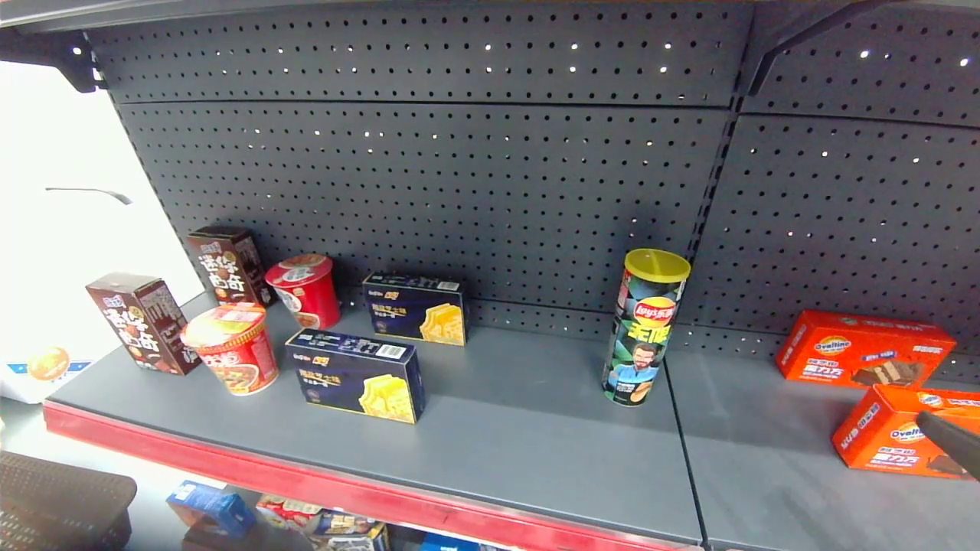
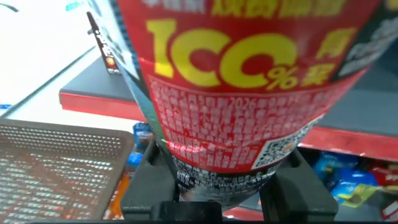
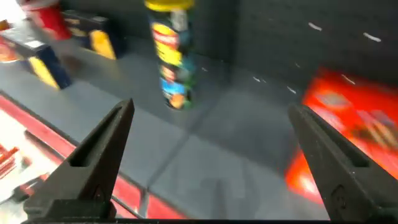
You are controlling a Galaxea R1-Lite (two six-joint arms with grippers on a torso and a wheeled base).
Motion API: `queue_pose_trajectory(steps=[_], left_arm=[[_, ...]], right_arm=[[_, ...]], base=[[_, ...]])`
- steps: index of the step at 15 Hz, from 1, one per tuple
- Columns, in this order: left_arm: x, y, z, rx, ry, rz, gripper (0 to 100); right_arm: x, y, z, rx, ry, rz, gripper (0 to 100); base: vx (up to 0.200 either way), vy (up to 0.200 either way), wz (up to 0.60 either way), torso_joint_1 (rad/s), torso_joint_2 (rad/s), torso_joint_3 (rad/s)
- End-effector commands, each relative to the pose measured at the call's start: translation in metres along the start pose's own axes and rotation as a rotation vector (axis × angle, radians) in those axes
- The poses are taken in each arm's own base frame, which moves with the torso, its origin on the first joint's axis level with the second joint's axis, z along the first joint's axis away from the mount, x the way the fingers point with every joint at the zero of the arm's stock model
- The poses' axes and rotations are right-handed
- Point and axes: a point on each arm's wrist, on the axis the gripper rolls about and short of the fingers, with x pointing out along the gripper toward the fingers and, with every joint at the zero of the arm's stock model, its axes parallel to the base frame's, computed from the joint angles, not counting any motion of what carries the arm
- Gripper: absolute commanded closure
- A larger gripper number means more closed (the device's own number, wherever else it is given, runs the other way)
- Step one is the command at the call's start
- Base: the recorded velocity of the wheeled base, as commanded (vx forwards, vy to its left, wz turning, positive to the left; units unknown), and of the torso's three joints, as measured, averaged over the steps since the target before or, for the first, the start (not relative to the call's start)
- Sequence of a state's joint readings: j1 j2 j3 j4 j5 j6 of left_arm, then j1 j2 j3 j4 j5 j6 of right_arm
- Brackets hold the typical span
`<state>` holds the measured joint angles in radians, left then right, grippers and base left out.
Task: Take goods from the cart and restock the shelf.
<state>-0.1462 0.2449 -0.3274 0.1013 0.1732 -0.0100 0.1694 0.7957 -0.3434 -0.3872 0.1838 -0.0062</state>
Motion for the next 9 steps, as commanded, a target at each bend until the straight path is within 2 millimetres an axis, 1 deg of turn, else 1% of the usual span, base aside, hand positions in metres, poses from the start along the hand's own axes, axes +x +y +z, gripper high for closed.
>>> queue_pose_trajectory(steps=[1,2,3,4,6,7,9], left_arm=[[0.0,0.0,0.002,-0.015,-0.003,-0.001,100],[-0.001,0.0,0.002,-0.026,-0.011,-0.001,100],[-0.002,0.0,0.002,-0.031,-0.015,-0.001,100],[-0.003,0.0,0.002,-0.043,-0.02,-0.002,100],[-0.003,0.001,0.003,-0.05,-0.021,-0.012,100],[-0.002,0.001,0.002,-0.053,-0.017,-0.035,100],[-0.002,0.001,0.002,-0.052,-0.012,-0.047,100]], right_arm=[[0.076,-0.015,-0.009,-0.009,0.099,0.091,0],[0.097,-0.025,-0.007,-0.039,0.059,0.139,0],[0.105,-0.029,-0.006,-0.052,0.043,0.163,0],[0.134,-0.042,-0.001,-0.105,-0.003,0.233,0],[0.157,-0.048,0.003,-0.126,-0.013,0.274,0],[0.179,-0.052,0.003,-0.124,-0.01,0.325,0],[0.202,-0.057,0.001,-0.122,-0.012,0.401,0]], base=[[0.0,0.0,0.0,0.0,0.0,0.0],[0.0,0.0,0.0,0.0,0.0,0.0],[0.0,0.0,0.0,0.0,0.0,0.0],[0.0,0.0,0.0,0.0,0.0,0.0],[0.0,0.0,0.0,0.0,0.0,0.0],[0.0,0.0,0.0,0.0,0.0,0.0],[0.0,0.0,0.0,0.0,0.0,0.0]])
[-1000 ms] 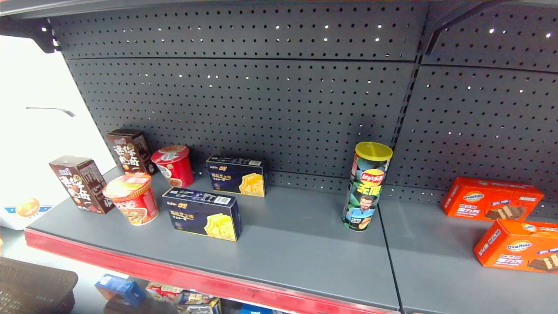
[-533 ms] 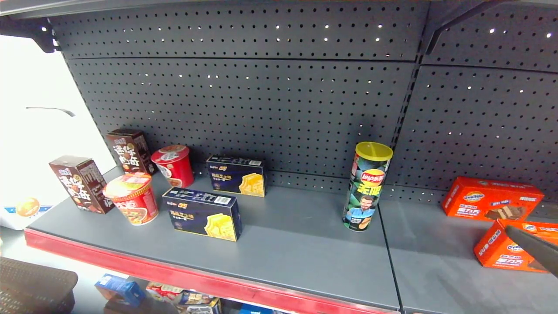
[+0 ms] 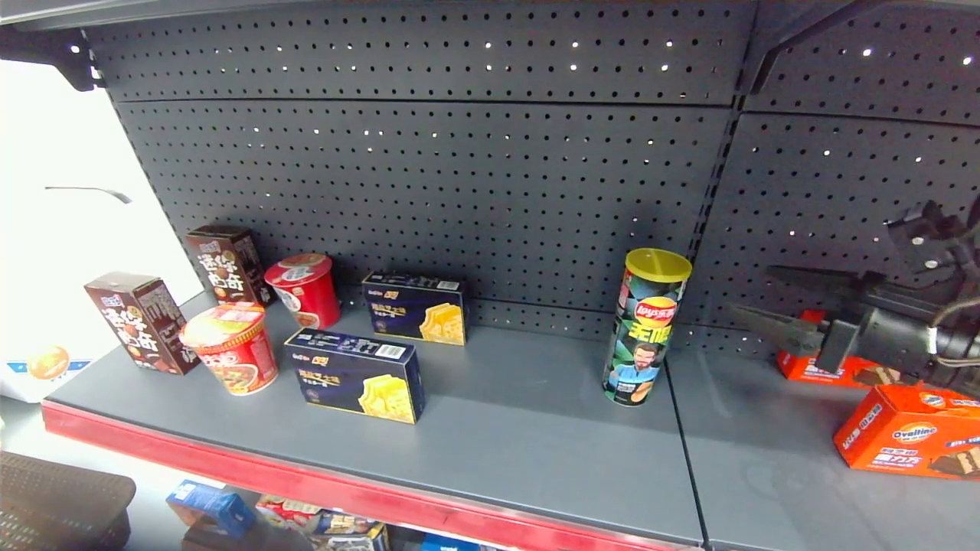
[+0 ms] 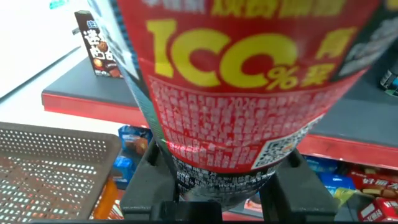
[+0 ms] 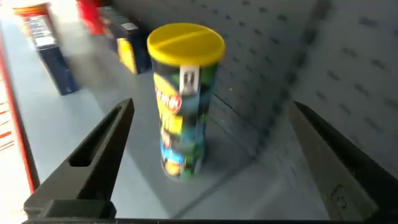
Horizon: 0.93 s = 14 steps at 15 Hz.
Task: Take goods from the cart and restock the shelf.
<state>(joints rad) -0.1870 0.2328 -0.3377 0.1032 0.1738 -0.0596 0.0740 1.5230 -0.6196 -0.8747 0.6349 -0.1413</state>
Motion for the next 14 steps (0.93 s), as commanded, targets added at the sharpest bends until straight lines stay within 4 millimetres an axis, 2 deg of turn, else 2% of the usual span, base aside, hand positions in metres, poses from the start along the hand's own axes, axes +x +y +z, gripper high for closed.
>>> queue_pose_trajectory(steps=[1,3,5,7,10,14], left_arm=[[0.001,0.0,-0.001,0.0,0.008,-0.006,100],[0.001,0.0,-0.002,-0.02,0.011,-0.006,100],[0.001,0.0,-0.003,-0.027,0.014,-0.006,100],[0.002,0.0,-0.006,-0.025,0.025,-0.005,100],[0.004,0.0,-0.012,-0.022,0.043,-0.004,100],[0.004,0.0,-0.013,-0.021,0.047,-0.003,100]], right_arm=[[0.039,-0.027,-0.023,0.031,0.032,0.091,0],[0.049,-0.032,-0.029,0.026,0.03,0.147,0],[0.056,-0.036,-0.036,0.009,0.003,0.286,0],[0.062,-0.037,-0.039,0.004,0.0,0.295,0],[0.066,-0.032,-0.044,0.015,0.011,0.314,0],[0.083,-0.02,-0.06,0.047,0.043,0.37,0]], base=[[0.0,0.0,0.0,0.0,0.0,0.0],[0.0,0.0,0.0,0.0,0.0,0.0],[0.0,0.0,0.0,0.0,0.0,0.0],[0.0,0.0,0.0,0.0,0.0,0.0],[0.0,0.0,0.0,0.0,0.0,0.0],[0.0,0.0,0.0,0.0,0.0,0.0]])
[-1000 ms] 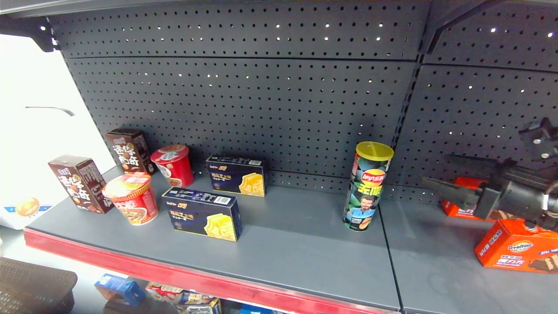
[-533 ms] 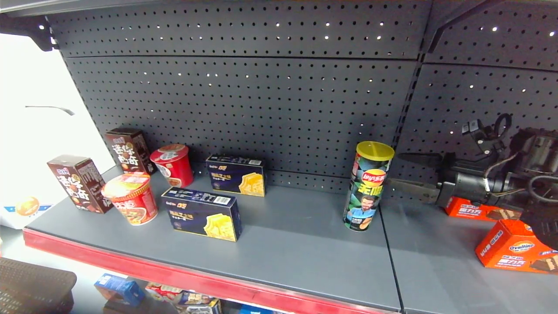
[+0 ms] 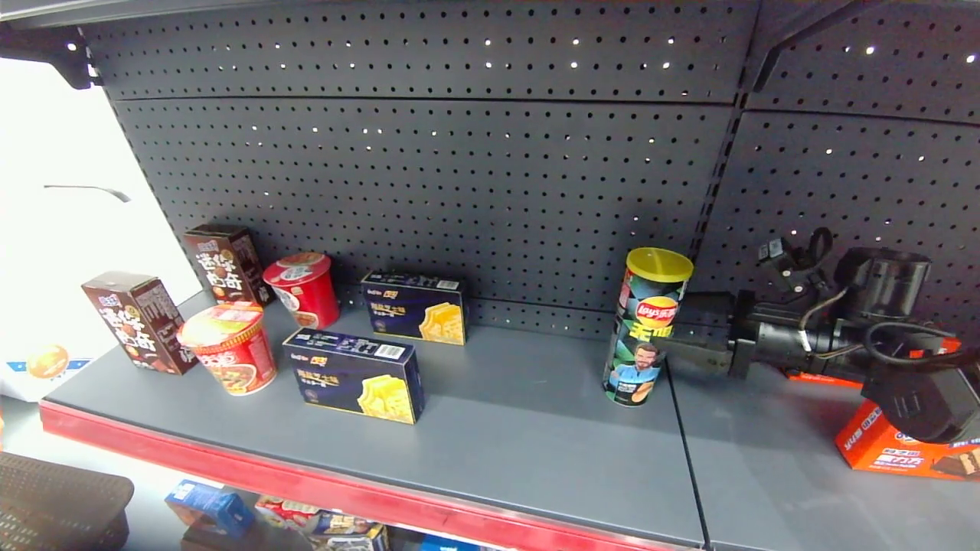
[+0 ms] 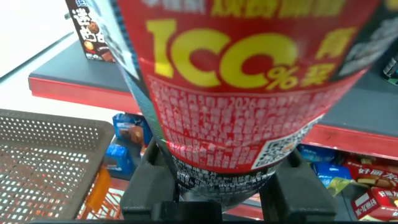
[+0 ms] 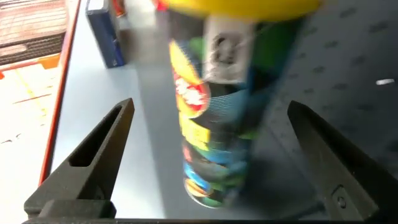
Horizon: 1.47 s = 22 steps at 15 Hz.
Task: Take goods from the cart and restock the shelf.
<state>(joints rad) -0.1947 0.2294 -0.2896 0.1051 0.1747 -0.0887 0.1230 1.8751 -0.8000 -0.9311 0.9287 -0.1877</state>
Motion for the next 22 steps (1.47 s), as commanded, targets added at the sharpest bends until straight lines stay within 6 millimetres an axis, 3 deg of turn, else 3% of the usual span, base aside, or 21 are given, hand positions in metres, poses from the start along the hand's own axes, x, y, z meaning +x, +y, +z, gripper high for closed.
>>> queue_pose_trajectory(steps=[1,9,14,15,18,22], left_arm=[[0.0,0.0,0.0,0.0,0.003,0.0,100],[0.0,0.0,0.0,0.0,0.003,0.0,100],[-0.006,0.002,-0.007,0.004,0.022,0.004,100],[-0.01,0.003,-0.01,0.004,0.027,0.004,100],[-0.016,0.004,-0.012,0.005,0.028,0.003,100],[-0.018,0.004,-0.004,0.002,0.004,-0.001,100]], right_arm=[[0.013,0.003,-0.012,0.021,0.019,0.032,0],[0.032,-0.005,-0.039,0.049,0.054,0.001,0],[0.044,-0.011,-0.038,0.033,0.036,0.014,0],[0.044,-0.011,-0.038,0.032,0.037,0.011,100],[0.041,-0.006,-0.042,0.041,0.046,0.008,100],[0.023,0.015,-0.025,0.027,0.037,-0.014,100]], base=[[0.0,0.0,0.0,0.0,0.0,0.0],[0.0,0.0,0.0,0.0,0.0,0.0],[0.0,0.0,0.0,0.0,0.0,0.0],[0.0,0.0,0.0,0.0,0.0,0.0],[0.0,0.0,0.0,0.0,0.0,0.0],[0.0,0.0,0.0,0.0,0.0,0.0]])
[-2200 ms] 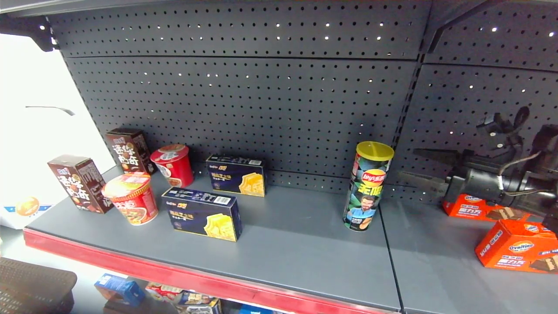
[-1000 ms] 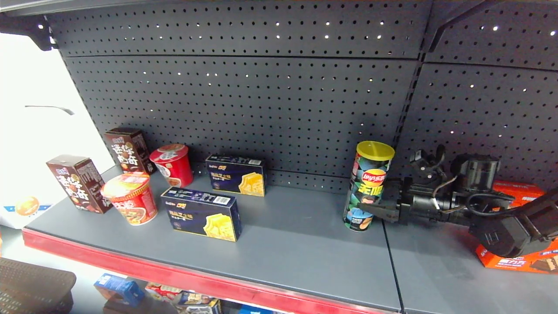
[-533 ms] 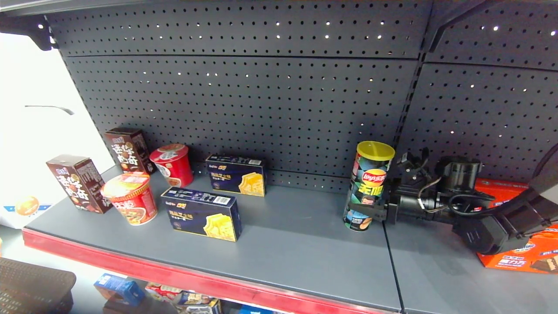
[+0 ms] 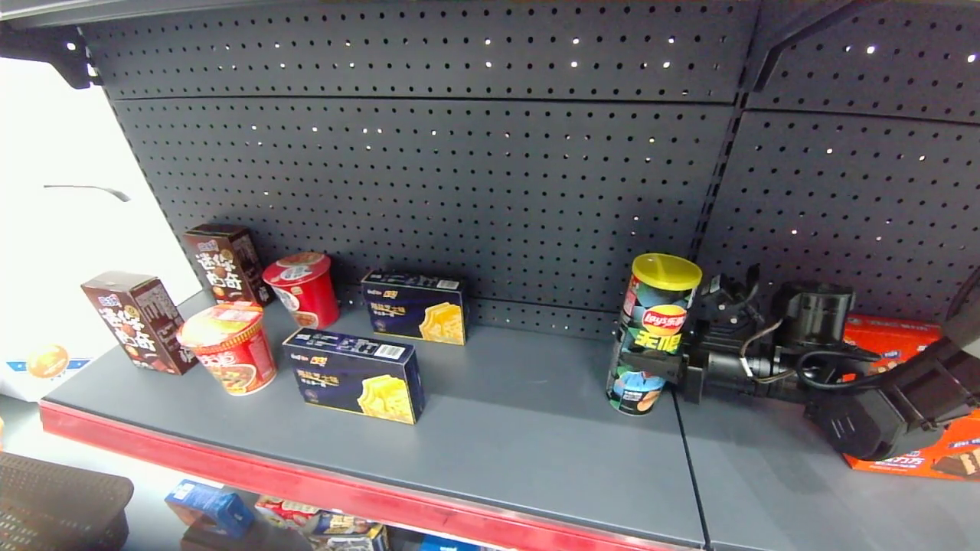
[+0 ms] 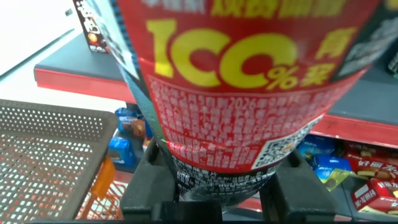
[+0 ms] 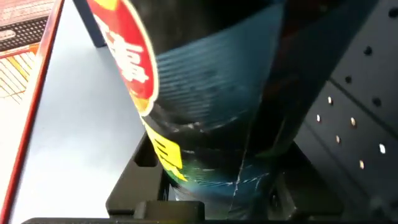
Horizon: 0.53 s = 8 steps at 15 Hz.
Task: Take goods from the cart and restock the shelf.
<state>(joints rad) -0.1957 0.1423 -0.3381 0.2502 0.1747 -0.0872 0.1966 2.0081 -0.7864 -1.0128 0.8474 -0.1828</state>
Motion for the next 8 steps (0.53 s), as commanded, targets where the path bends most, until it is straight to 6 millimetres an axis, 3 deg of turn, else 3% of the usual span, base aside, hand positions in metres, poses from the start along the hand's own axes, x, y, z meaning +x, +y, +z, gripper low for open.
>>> queue_pose_trajectory(steps=[1,4,8], left_arm=[[-0.001,0.0,0.001,-0.001,-0.005,-0.001,100],[-0.001,0.0,0.002,-0.001,-0.008,-0.006,100],[-0.001,0.001,0.002,0.0,-0.009,-0.017,100]], right_arm=[[-0.017,0.021,0.017,-0.02,-0.011,-0.042,100],[-0.043,0.066,0.022,0.006,0.01,-0.058,100],[-0.066,0.11,0.032,0.057,-0.008,-0.074,100]], base=[[0.0,0.0,0.0,0.0,0.0,0.0],[0.0,0.0,0.0,0.0,0.0,0.0],[0.0,0.0,0.0,0.0,0.0,0.0]])
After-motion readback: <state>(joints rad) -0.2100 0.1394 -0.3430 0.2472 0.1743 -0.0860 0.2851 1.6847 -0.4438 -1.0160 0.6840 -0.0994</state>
